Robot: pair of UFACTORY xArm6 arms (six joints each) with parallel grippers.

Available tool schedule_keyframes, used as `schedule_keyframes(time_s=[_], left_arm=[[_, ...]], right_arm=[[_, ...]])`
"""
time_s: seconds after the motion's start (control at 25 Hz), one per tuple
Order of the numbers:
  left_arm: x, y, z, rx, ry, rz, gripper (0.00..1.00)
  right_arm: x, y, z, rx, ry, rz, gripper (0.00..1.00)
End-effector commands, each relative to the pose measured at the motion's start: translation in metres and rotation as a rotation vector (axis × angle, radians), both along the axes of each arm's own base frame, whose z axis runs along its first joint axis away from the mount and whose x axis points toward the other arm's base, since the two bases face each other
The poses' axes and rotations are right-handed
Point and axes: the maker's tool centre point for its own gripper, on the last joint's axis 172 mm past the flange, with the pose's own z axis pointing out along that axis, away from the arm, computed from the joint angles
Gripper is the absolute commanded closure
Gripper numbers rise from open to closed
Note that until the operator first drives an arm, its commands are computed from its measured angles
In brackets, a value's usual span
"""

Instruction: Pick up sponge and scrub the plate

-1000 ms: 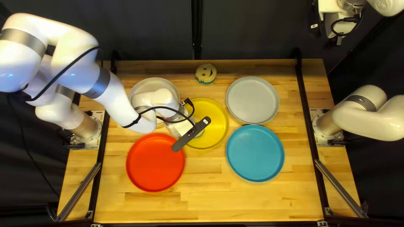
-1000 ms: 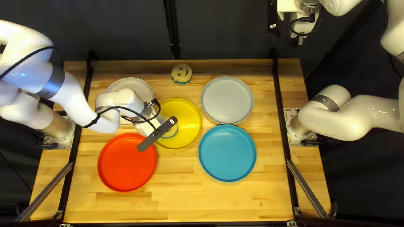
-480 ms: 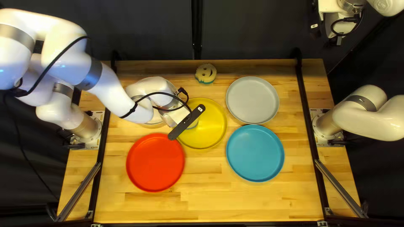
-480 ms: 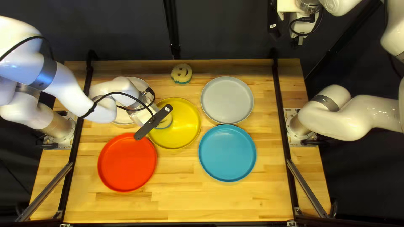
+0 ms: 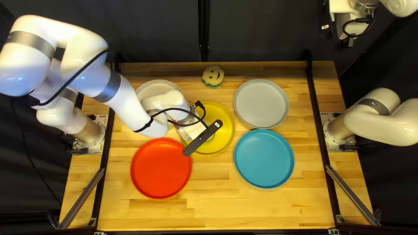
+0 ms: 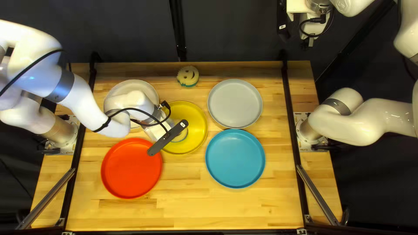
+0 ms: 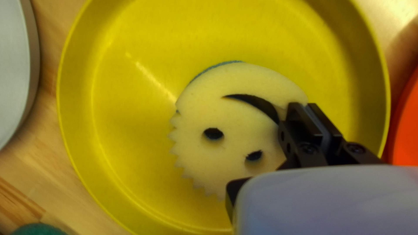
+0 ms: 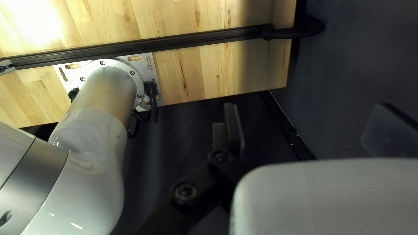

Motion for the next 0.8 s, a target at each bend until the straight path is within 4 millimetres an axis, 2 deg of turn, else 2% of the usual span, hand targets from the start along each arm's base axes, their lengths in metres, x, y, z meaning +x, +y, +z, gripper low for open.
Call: schedule_keyframes(time_s=[0.04,0.2,0.32,0.56,0.8], left_arm=[[0.006,-0.004,0.005,0.007,-0.007,-0.015,1.0],[0.011,0.003,0.005,0.015,-0.006,-0.023,1.0],[0.008,0.018,0.005,0.022,0.007,-0.018,1.0],[-0.013,0.058,0.009,0.026,0.039,0.016,1.0],[-0.025,0.084,0.005,0.016,0.062,0.046,1.0]], right_arm=[[0.0,0.0,0.0,0.0,0.0,0.0,0.0],[0.0,0.0,0.0,0.0,0.0,0.0,0.0],[0.0,0.0,0.0,0.0,0.0,0.0,0.0],[0.0,0.0,0.0,0.0,0.0,0.0,0.0],[0.0,0.0,0.0,0.0,0.0,0.0,0.0]])
